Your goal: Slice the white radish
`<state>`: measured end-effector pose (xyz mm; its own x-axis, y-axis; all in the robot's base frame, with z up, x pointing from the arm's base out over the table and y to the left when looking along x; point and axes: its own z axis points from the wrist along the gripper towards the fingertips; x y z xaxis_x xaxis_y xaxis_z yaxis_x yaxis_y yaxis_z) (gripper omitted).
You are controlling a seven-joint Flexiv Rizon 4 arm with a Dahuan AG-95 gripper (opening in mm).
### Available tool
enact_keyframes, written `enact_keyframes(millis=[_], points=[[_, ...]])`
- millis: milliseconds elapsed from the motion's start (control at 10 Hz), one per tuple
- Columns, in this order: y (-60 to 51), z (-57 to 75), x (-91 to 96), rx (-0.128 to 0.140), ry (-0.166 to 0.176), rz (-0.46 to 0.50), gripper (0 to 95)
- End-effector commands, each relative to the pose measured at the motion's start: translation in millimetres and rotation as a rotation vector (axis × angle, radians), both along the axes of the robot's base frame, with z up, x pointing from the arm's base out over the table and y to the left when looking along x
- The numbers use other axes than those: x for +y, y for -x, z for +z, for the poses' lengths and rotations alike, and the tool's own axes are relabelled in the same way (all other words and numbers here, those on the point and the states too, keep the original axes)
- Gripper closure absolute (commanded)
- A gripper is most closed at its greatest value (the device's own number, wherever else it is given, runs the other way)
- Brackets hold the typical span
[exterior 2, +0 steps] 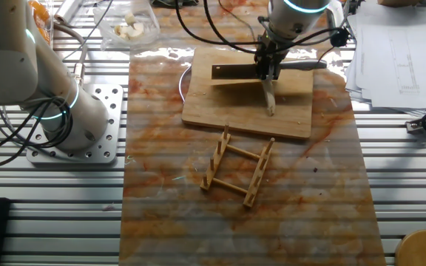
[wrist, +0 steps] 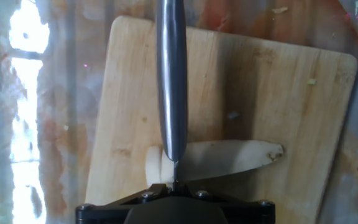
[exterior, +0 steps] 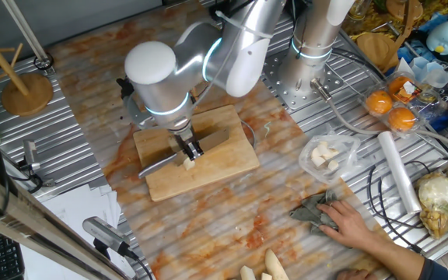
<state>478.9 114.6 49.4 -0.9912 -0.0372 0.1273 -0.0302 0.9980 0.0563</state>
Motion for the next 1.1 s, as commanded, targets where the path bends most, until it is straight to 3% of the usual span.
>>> enact_keyframes(millis=[100,200,400,500,600,800,1000,1100], points=[[0.6,4.0,1.2,-0.026,0.016,0.007,95.0],[3.4,-14.8,5.2,-0.049,0.02,0.007,95.0],[6.2,-31.5,9.8,-0.038,0.031,0.012,95.0],[4.5,-23.4,6.4,-0.006,0.064,0.047,95.0],[2.5,-12.3,3.4,-0.01,0.023,0.041,95.0],[0.1,11.1,-0.9,-0.003,-0.008,0.036,95.0],[0.7,34.5,-3.3,-0.003,-0.026,0.045,95.0],[0.8,41.0,-3.6,-0.004,-0.018,0.052,95.0]])
